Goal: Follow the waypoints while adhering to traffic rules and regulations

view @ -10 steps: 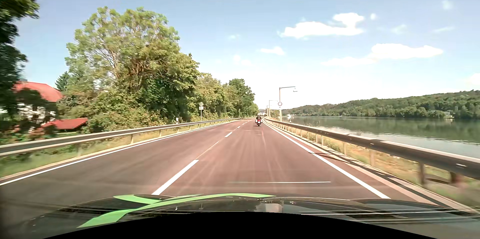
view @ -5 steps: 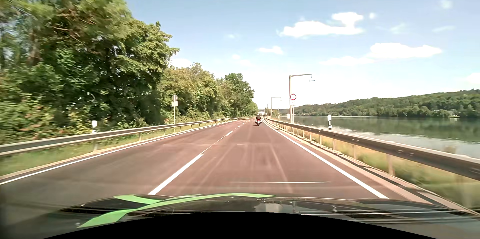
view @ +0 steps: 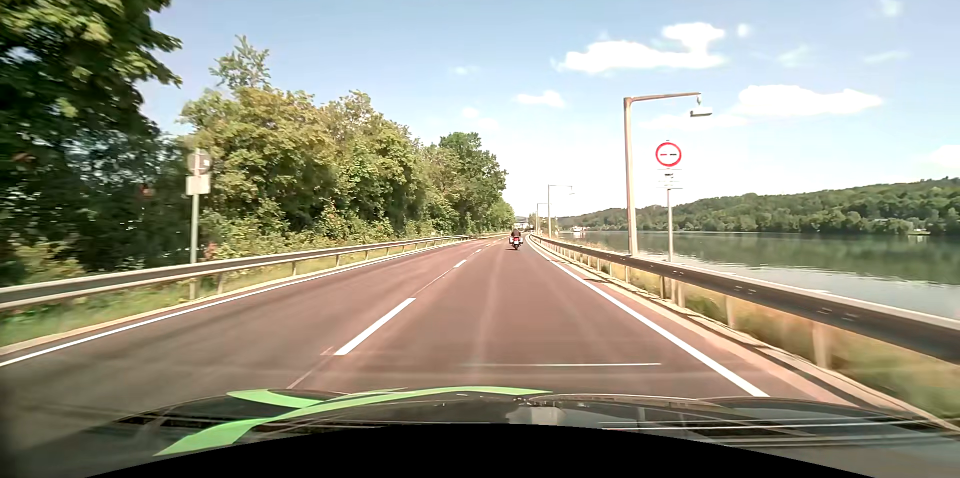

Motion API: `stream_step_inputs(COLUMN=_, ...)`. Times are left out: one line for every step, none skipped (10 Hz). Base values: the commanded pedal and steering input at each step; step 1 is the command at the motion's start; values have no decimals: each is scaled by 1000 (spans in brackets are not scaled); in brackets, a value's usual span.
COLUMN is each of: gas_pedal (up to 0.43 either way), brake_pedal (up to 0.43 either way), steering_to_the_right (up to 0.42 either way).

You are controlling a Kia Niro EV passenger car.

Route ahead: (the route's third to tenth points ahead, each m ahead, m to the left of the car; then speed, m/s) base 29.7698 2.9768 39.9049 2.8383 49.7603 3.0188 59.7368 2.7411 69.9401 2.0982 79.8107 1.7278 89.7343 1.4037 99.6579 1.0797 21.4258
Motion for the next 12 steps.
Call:
stream_step_inputs(gas_pedal=79, brake_pedal=0, steering_to_the_right=1)
stream_step_inputs(gas_pedal=79, brake_pedal=0, steering_to_the_right=1)
stream_step_inputs(gas_pedal=79, brake_pedal=0, steering_to_the_right=1)
stream_step_inputs(gas_pedal=79, brake_pedal=0, steering_to_the_right=1)
stream_step_inputs(gas_pedal=79, brake_pedal=0, steering_to_the_right=1)
stream_step_inputs(gas_pedal=98, brake_pedal=0, steering_to_the_right=1)
stream_step_inputs(gas_pedal=130, brake_pedal=0, steering_to_the_right=1)
stream_step_inputs(gas_pedal=130, brake_pedal=0, steering_to_the_right=1)
stream_step_inputs(gas_pedal=138, brake_pedal=0, steering_to_the_right=1)
stream_step_inputs(gas_pedal=157, brake_pedal=0, steering_to_the_right=1)
stream_step_inputs(gas_pedal=169, brake_pedal=0, steering_to_the_right=1)
stream_step_inputs(gas_pedal=169, brake_pedal=0, steering_to_the_right=1)
